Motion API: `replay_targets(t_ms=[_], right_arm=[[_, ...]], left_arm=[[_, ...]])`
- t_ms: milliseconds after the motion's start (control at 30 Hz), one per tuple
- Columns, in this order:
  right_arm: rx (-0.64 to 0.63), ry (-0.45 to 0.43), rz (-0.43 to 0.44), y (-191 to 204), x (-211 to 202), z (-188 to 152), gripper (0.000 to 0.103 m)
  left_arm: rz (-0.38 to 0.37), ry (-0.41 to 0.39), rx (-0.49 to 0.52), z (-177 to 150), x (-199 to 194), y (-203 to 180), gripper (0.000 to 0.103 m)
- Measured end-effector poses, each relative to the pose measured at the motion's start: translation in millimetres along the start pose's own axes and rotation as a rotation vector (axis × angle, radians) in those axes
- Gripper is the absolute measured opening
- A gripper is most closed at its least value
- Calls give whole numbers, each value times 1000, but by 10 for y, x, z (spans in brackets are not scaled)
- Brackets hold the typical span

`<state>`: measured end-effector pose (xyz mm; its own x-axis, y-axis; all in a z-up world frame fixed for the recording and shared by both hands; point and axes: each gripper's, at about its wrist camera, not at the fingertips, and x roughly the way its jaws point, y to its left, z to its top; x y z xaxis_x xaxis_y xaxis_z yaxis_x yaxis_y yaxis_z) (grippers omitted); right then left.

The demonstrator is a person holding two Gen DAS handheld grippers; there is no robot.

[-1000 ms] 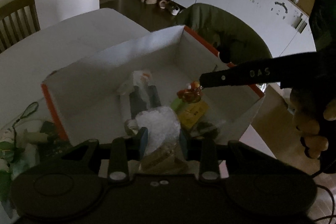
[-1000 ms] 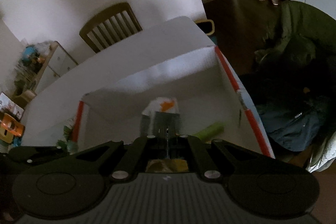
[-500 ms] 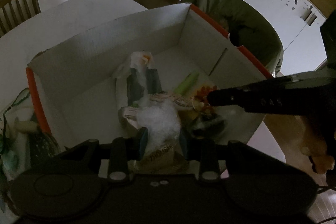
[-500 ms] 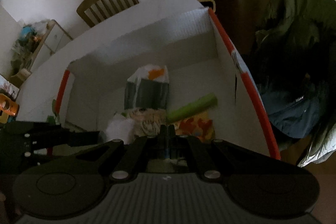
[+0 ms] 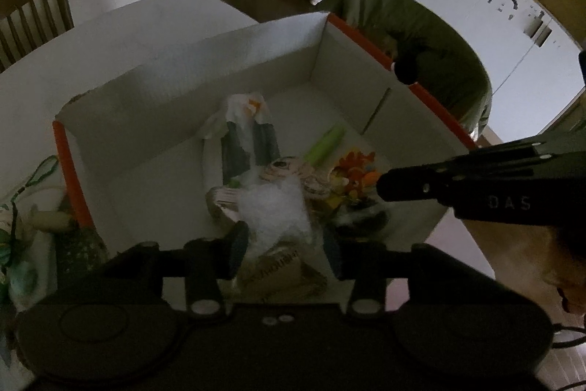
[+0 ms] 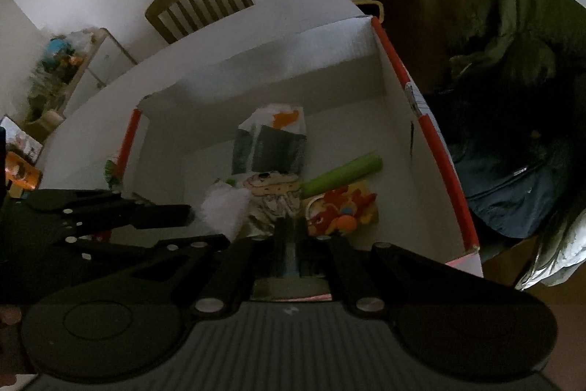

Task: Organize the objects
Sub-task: 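Open both tools inside the shoebox to release the keychain and plastic, then withdraw both tools from the shoebox back over the table pile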

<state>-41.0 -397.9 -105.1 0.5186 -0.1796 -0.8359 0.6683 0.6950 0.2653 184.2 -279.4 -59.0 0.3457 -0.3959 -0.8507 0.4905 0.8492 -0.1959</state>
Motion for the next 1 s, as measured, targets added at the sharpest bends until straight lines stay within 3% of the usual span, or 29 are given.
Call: replay_targets(t_ms=[133, 200, 433, 600, 700, 867, 1000], right_arm=[[-19, -21, 2, 62, -96, -16, 5], [-30, -34, -1, 107, -142, -27, 7], [-50, -70, 21, 301, -271, -86, 25], [-67, -94, 20, 485, -350, -128, 32], [-62, -97, 35, 597, -360, -163, 53], [-46, -105, 41, 777, -363, -218, 56], [-48, -116, 40, 952, -355, -235, 66]], left_arm=[[-11, -31, -8, -32, -135, 14, 58], [-21, -44, -16, -52, -209, 35, 58], [-36, -83, -38, -158, -453, 147, 61], [-33, -116, -37, -269, -643, 268, 66], [-33, -121, -54, -349, -736, 388, 75], [2, -138, -38, -462, -893, 560, 82], [22, -156, -39, -544, -1029, 729, 87]])
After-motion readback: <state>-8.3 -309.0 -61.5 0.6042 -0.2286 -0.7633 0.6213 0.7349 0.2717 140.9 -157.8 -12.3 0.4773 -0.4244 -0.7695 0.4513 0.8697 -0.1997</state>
